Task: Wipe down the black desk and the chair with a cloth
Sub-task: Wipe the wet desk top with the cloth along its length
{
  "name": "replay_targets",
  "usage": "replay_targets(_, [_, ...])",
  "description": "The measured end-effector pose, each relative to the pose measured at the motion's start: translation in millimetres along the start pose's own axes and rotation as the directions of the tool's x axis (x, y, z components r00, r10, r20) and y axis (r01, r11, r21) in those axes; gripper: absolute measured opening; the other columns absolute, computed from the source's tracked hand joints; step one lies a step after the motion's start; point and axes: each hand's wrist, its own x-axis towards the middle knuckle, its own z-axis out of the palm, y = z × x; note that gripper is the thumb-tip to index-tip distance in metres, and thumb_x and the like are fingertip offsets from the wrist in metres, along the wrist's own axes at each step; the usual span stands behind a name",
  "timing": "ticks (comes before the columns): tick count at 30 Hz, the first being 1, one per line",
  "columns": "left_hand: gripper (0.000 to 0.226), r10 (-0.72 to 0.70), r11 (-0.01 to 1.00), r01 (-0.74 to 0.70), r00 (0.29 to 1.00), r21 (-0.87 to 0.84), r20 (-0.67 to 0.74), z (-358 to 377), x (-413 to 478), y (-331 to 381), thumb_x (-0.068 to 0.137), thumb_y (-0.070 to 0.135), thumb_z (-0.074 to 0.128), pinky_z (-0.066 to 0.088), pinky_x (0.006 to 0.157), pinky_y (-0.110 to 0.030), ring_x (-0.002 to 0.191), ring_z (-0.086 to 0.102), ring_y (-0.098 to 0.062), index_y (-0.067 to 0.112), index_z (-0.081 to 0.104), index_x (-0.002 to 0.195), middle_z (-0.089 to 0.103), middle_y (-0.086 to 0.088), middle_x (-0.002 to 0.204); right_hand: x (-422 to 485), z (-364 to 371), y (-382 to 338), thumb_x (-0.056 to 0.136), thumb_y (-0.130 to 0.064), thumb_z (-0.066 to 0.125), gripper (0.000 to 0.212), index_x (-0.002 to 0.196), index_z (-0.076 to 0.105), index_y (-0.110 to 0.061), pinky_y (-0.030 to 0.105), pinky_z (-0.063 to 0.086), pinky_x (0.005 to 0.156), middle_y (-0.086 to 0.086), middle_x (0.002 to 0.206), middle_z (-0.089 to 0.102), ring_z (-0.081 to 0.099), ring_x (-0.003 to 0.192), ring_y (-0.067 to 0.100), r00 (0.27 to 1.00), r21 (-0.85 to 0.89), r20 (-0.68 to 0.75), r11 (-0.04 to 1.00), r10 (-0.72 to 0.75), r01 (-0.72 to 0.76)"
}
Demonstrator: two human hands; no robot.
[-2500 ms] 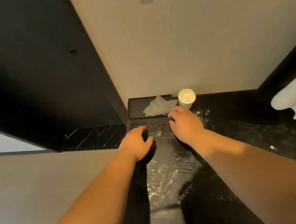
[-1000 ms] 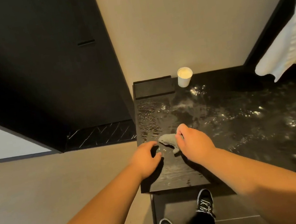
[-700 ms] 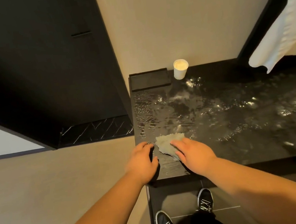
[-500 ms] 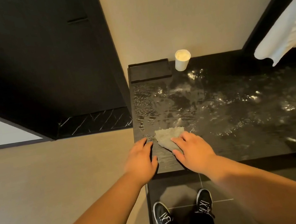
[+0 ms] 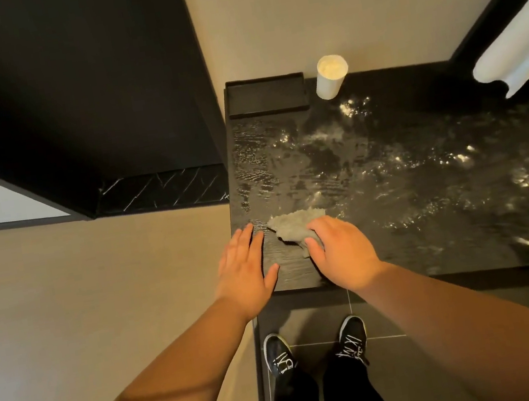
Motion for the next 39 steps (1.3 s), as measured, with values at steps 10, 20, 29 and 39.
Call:
replay_targets(10, [0.075,-0.143,0.986,0.140,0.989,-0.090,-0.025,1.5,-1.9,-13.3,0.103,0.055,0.025,0.019,0.130,-0.046,0.160,0.016,-0.031,0.019,0.017,0.168,0.008,-0.009,0.176,-12.0,36.8,-24.6,0.100,-0.050,0.046,0.068,0.157,0.037,-0.014,0.048,0.028,0.125,0.006,0.165,0.031,0.025,0.155,0.026,0.954,-0.008,0.207,0.975,-0.216,0.223])
replay_targets(20, [0.077,-0.130,0.988,0.126,0.990,-0.086,-0.045,6.8,4.6,-18.6,0.102,0.058,0.029,0.017,0.130,-0.050,0.161,0.010,-0.030,0.023,0.015,0.169,0.002,-0.005,0.178,15.2,18.5,29.1,0.097,-0.075,-0.002,0.088,0.165,-0.006,-0.020,0.045,-0.006,0.130,0.000,0.173,-0.015,-0.021,0.158,0.019,0.956,-0.210,0.260,0.958,-0.138,0.195])
replay_targets(29, [0.070,-0.146,0.980,0.135,0.987,-0.148,-0.070,11.3,15.7,-14.0,0.108,0.048,0.035,0.012,0.132,-0.048,0.162,0.006,-0.028,0.021,0.012,0.169,-0.002,-0.005,0.178,-1.4,29.0,0.6,0.103,-0.055,0.030,0.080,0.164,-0.005,-0.016,0.055,0.005,0.129,0.015,0.173,0.003,-0.005,0.160,0.035,0.988,-0.075,0.108,0.990,-0.111,0.119])
replay_targets(39, [0.066,-0.247,0.926,0.193,0.960,-0.323,-0.133,12.5,13.1,-37.2,0.106,0.042,0.030,0.019,0.131,-0.045,0.161,0.020,-0.025,0.021,0.024,0.168,0.020,-0.007,0.175,59.5,45.9,-26.8,0.105,-0.040,0.027,0.068,0.167,0.010,-0.018,0.041,-0.010,0.129,-0.001,0.175,-0.002,-0.010,0.160,0.018,0.844,-0.150,0.328,0.859,-0.424,0.490])
